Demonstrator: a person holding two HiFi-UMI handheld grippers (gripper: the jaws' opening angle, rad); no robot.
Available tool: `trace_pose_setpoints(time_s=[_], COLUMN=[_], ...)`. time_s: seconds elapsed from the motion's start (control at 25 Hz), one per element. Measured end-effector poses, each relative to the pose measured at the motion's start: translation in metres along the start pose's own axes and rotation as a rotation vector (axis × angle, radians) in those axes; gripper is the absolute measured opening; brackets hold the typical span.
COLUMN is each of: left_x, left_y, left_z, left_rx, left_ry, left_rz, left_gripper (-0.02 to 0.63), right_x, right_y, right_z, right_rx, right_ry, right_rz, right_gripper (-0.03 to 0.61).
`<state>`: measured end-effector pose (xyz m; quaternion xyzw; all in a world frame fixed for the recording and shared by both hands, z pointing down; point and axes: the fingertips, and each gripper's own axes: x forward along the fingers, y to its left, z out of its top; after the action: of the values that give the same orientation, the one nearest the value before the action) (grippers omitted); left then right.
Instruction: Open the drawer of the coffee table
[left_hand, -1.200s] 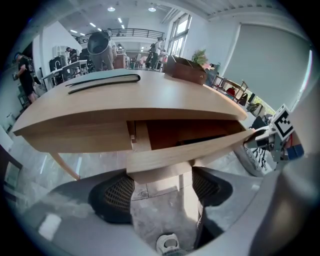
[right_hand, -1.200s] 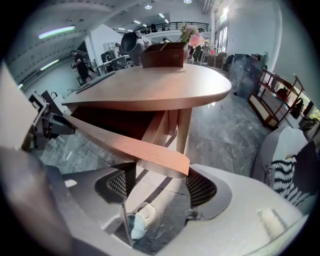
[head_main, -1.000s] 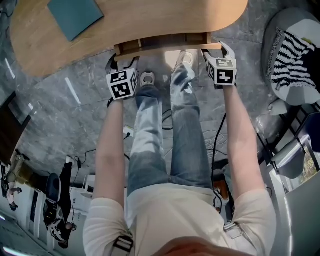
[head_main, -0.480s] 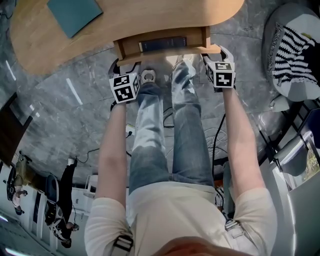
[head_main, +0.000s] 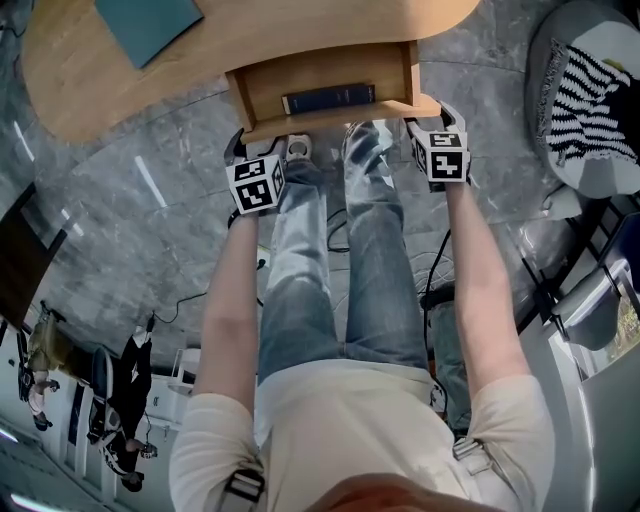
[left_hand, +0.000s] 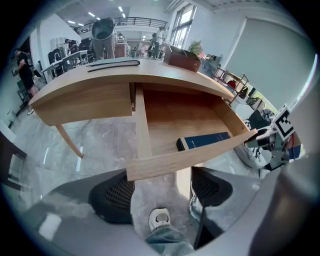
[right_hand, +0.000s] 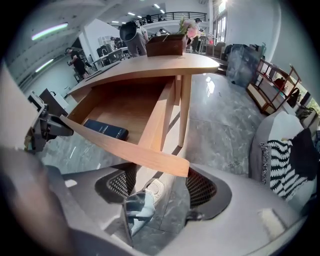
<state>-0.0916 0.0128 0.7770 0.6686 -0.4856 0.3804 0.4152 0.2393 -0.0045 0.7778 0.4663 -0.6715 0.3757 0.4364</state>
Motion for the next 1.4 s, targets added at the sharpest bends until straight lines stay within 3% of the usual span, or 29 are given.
trace_pose_setpoints(time_s=[0.68,1.4], left_x=[-0.002,0.023], left_y=[-0.01,-0.005], left_z=[-0.064,-0.083], left_rx=[-0.03,0.023], left_ry=[0.115,0.212], left_rz=[0.016,0.04], left_gripper=[0.342,0.342], right_x=[0.0,0.027], right_y=[0.009,0.009], right_z=[-0.059,-0.077], right_rx=[0.023,0.026], right_ry=[0.091,0.117], right_rz=[-0.002,-0.02], right_gripper=[0.308,0.307])
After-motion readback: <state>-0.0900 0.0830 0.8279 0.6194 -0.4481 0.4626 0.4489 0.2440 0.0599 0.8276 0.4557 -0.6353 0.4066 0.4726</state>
